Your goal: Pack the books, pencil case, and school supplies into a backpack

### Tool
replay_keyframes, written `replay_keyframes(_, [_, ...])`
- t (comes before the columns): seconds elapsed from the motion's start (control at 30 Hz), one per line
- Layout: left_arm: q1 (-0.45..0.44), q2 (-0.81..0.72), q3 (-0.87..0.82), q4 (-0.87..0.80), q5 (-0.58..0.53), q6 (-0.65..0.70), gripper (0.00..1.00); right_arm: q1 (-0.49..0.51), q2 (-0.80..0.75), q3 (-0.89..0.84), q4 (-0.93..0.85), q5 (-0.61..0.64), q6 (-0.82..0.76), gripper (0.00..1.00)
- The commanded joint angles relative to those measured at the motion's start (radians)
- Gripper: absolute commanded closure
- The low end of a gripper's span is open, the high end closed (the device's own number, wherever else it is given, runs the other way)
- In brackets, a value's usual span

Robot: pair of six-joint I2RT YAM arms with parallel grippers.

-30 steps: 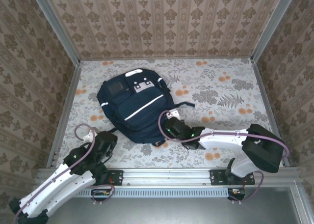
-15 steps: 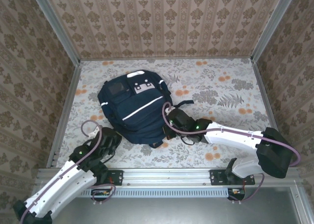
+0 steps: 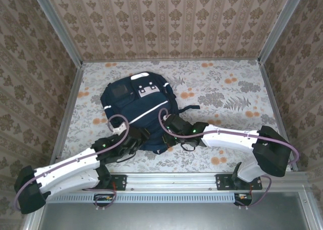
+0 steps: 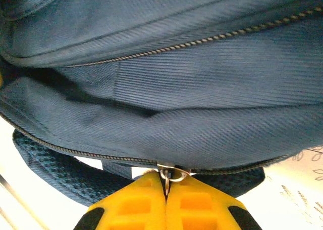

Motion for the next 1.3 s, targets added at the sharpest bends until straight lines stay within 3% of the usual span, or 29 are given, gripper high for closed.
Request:
replay_keyframes(0.0, [-0.007, 0.066, 0.025, 0.080, -0.030, -0.018, 0.31, 0.017, 0.007, 0.045, 0.005, 0.010, 0.022, 1.00])
replay_keyframes(0.1, [-0.006, 0.107, 0.026, 0.063, -0.050, -0.011, 0.24, 0.017, -0.009, 0.034, 0.002, 0.017, 0.024, 1.00])
replay_keyframes(0.13, [-0.006, 0.116, 0.028, 0.062, -0.059, -0.004, 0.34, 0.017, -0.015, 0.028, -0.002, 0.022, 0.022, 1.00])
replay_keyframes(0.17, [-0.006, 0.123, 0.026, 0.056, -0.070, 0.006, 0.57, 0.017, -0.022, 0.025, -0.011, 0.029, 0.017, 1.00])
replay_keyframes(0.23, [-0.004, 0.126, 0.027, 0.013, -0.096, 0.001, 0.92, 0.016, -0.030, 0.021, -0.032, 0.048, 0.003, 1.00])
replay_keyframes(0.27, [-0.003, 0.120, 0.031, -0.018, -0.111, 0.002, 1.00, 0.014, -0.035, 0.018, -0.045, 0.057, -0.006, 1.00])
replay_keyframes(0.53, [0.039, -0.082, 0.007, -0.281, -0.184, 0.005, 1.00, -0.082, -0.069, -0.013, -0.159, 0.143, -0.135, 1.00])
replay_keyframes(0.8, [0.183, -0.338, -0.013, -0.452, -0.153, 0.104, 1.00, -0.179, 0.022, -0.009, -0.083, 0.183, -0.321, 1.00])
replay_keyframes(1.0, [0.496, -0.336, -0.004, -0.400, 0.071, 0.383, 1.00, -0.225, 0.092, 0.042, -0.025, 0.108, -0.401, 1.00])
replay_keyframes(1.17, [0.803, -0.217, 0.073, -0.386, 0.280, 0.609, 1.00, -0.146, 0.070, 0.054, 0.001, 0.044, -0.358, 1.00])
replay_keyframes(1.2, [0.828, -0.205, 0.092, -0.396, 0.309, 0.627, 0.96, -0.130, 0.070, 0.058, 0.001, 0.045, -0.349, 1.00])
replay_keyframes(1.27, [0.837, -0.201, 0.131, -0.430, 0.342, 0.631, 0.62, -0.099, 0.077, 0.067, 0.002, 0.044, -0.316, 1.00])
